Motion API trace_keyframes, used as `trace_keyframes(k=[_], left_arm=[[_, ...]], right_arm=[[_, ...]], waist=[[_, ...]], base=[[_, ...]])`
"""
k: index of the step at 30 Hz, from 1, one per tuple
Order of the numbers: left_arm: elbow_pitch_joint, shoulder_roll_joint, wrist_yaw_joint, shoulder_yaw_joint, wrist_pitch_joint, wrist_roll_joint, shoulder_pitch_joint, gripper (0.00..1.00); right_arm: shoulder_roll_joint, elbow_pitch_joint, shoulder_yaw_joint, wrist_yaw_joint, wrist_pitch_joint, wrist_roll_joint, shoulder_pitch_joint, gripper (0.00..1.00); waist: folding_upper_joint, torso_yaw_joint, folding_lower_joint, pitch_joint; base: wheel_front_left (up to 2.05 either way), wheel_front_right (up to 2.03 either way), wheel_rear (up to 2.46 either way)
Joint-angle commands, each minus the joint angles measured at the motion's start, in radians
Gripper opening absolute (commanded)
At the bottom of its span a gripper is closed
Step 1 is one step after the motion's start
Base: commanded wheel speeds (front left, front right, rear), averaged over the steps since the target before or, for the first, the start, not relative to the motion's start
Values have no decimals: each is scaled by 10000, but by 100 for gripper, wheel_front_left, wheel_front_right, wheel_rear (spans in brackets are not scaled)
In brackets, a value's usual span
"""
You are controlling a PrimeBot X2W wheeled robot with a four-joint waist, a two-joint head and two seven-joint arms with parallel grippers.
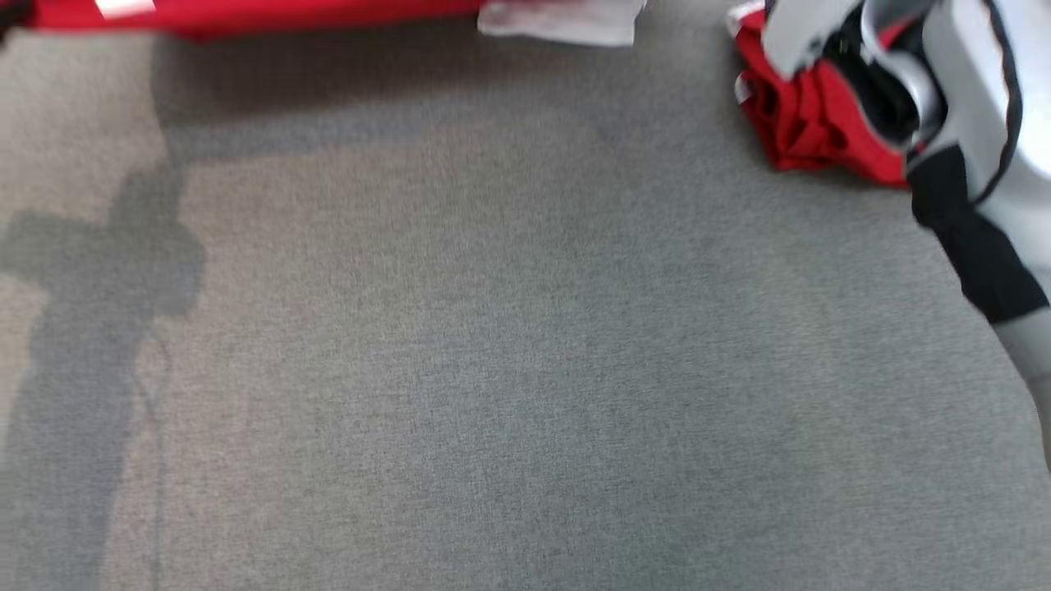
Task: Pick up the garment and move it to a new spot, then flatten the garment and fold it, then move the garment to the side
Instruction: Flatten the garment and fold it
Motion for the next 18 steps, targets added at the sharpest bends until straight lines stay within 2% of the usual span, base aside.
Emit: trace_keyframes(k=[1,6,10,18], left_arm=[[-95,87,-2,12,107,-63,362,0],[-567,149,-2,-15,529,-290,1682,0],[-862,70,-2,-15,385,-1032,2829,0],[-1212,366,-2,-14,268,-1370,4580,0]], right_arm=[[-217,-249,91,0,269,281,348,0],[-1046,-1426,523,0,1708,1415,1843,0],[-1685,-2341,619,0,2606,2194,3295,0],[-2719,-3905,92,0,3978,3320,5751,0]], waist=[[0,-68,0,-704],[0,-126,0,-1609],[0,-147,0,-2411],[0,-168,0,-3407]], base=[[0,0,0],[0,0,0],[0,0,0],[0,0,0]])
